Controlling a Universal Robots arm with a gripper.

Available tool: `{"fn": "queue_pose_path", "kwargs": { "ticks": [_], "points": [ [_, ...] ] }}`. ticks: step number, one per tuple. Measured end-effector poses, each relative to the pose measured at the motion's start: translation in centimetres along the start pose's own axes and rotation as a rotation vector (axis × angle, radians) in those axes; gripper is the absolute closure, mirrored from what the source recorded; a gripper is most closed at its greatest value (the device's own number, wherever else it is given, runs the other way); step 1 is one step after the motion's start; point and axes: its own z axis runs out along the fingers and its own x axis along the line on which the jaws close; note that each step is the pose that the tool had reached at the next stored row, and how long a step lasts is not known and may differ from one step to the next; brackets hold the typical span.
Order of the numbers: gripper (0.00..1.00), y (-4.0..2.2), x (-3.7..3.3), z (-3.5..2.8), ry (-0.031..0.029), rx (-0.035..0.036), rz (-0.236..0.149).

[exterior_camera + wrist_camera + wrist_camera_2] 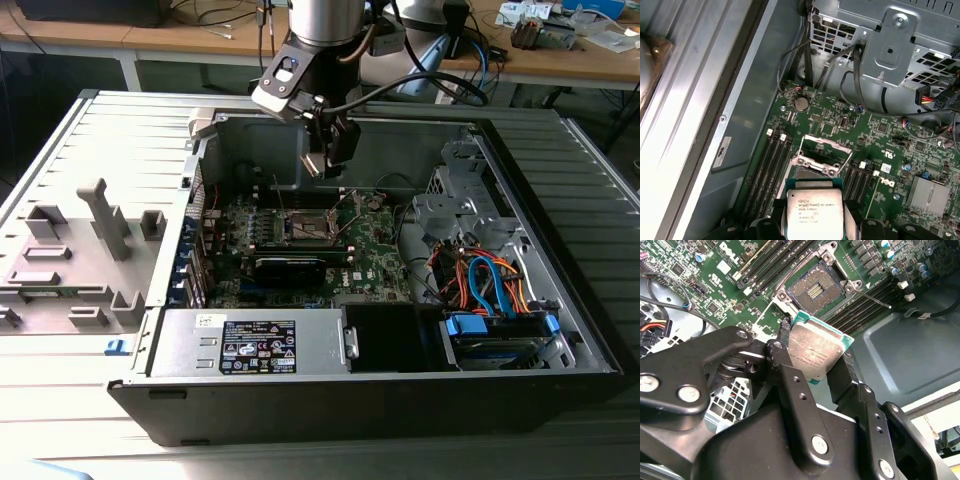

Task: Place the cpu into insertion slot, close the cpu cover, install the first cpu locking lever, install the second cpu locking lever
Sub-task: 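Place the cpu into insertion slot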

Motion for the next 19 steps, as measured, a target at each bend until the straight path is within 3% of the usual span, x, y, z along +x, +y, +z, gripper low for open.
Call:
{"fn": "queue_pose_path", "kwargs": {
  "ticks": [19],
  "points": [
    [0.45, 0.0, 0.0, 0.04, -0.002, -0.0005, 0.026]
  ]
}}
